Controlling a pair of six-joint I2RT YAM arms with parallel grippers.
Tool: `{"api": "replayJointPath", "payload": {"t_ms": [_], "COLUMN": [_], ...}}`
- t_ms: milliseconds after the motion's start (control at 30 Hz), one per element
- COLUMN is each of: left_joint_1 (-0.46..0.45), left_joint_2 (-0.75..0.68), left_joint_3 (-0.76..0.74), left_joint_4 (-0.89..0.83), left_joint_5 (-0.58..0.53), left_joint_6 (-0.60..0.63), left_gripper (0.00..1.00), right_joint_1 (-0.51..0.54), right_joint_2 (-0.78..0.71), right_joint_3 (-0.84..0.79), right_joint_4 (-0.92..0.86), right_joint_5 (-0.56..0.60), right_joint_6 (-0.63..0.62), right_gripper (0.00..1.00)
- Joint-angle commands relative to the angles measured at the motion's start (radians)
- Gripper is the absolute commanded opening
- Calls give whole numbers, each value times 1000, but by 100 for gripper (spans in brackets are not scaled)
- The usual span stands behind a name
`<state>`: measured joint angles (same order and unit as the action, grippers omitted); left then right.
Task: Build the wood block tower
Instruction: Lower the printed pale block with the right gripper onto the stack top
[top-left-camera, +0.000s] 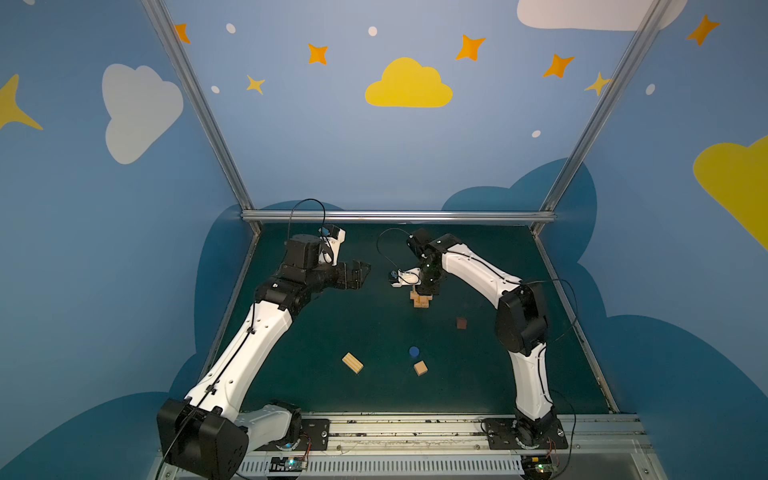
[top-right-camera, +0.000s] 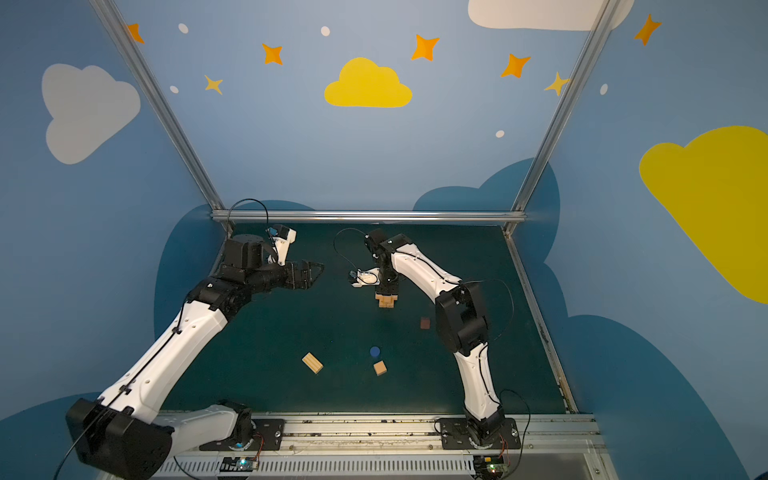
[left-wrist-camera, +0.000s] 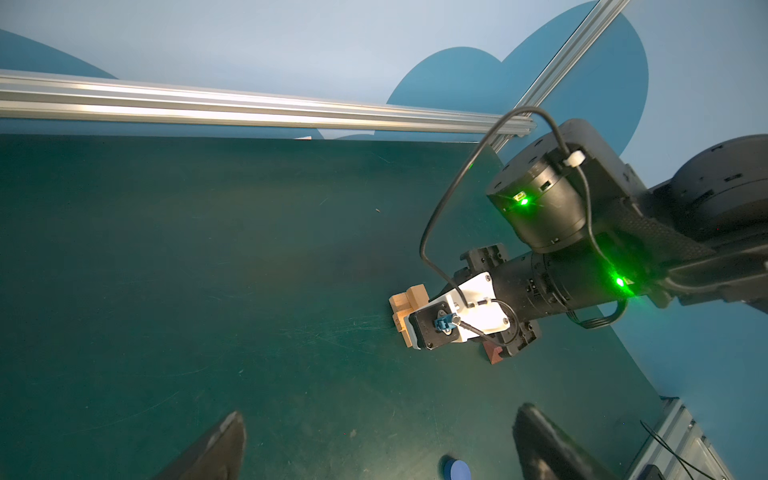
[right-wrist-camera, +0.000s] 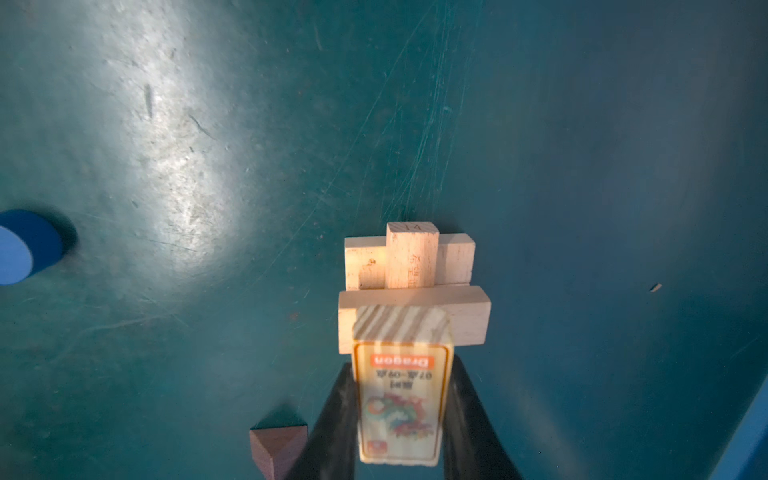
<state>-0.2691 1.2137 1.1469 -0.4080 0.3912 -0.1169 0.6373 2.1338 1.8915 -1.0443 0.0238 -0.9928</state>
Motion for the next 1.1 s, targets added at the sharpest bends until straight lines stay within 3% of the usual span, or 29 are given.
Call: {"api": "replayJointPath", "payload": {"t_ms": [0, 1067], "left_joint_1": [0, 1], "left_joint_2": [-24, -40], "left_joint_3": [-16, -47], "left_joint_4": [7, 45], "left_joint_5": [1, 12], "left_joint_6": [16, 40], "left_gripper": [100, 100], "right_joint_1": [-2, -6], "right_joint_2": [29, 87], "right_joint_3": [27, 60], "right_joint_4": [-32, -31], "right_joint_5": [-4, 30], "right_joint_6": [-4, -9], "right_gripper": [0, 3]}}
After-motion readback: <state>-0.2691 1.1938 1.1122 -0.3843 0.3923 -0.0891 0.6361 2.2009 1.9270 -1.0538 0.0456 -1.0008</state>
